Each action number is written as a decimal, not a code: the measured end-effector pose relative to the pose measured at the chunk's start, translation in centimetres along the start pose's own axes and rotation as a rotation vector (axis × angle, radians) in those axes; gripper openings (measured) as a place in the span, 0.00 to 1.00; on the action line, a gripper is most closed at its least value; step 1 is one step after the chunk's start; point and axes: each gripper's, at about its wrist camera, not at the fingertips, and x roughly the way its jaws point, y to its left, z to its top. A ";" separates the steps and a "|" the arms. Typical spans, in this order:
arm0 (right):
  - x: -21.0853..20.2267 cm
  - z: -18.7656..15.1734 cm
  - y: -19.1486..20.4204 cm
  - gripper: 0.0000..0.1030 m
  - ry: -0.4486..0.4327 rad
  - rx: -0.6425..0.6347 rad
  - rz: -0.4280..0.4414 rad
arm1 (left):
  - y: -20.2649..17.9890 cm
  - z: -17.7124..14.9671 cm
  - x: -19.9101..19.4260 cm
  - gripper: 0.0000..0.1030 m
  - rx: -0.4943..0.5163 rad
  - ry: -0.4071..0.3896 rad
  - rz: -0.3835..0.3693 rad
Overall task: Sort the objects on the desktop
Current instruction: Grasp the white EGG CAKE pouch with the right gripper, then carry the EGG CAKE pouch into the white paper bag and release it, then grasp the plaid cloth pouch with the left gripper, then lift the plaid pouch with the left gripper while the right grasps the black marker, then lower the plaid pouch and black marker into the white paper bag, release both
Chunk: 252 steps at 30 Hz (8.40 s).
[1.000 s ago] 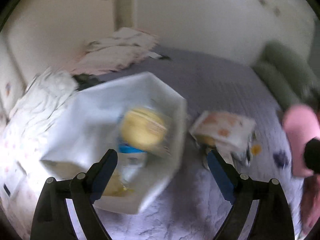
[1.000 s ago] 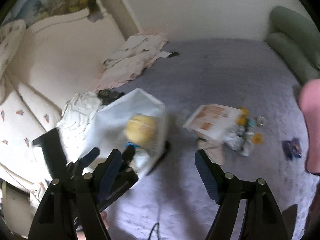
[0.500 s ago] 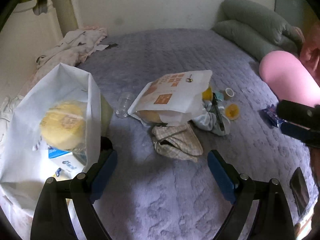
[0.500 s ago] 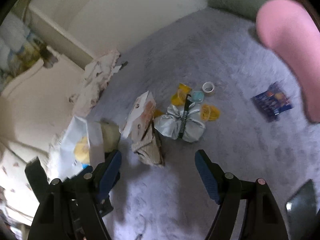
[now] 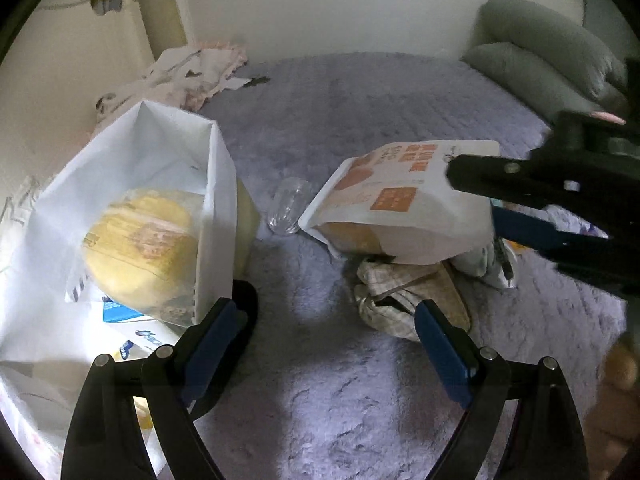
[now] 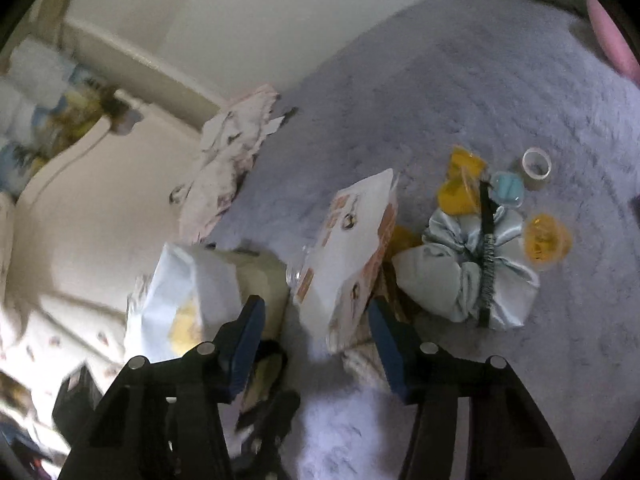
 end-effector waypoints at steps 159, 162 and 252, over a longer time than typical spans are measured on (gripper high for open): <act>-3.4 -0.5 -6.7 0.57 0.078 0.258 0.005 | -6.7 0.9 6.8 0.89 0.040 0.105 -0.006; -3.9 -0.4 -7.5 0.57 0.059 0.259 -0.046 | -6.7 0.9 7.8 0.89 -0.004 0.078 -0.006; 7.7 -4.4 19.5 0.10 0.239 -0.375 0.304 | 17.0 1.3 -2.0 0.62 -0.491 -0.002 0.317</act>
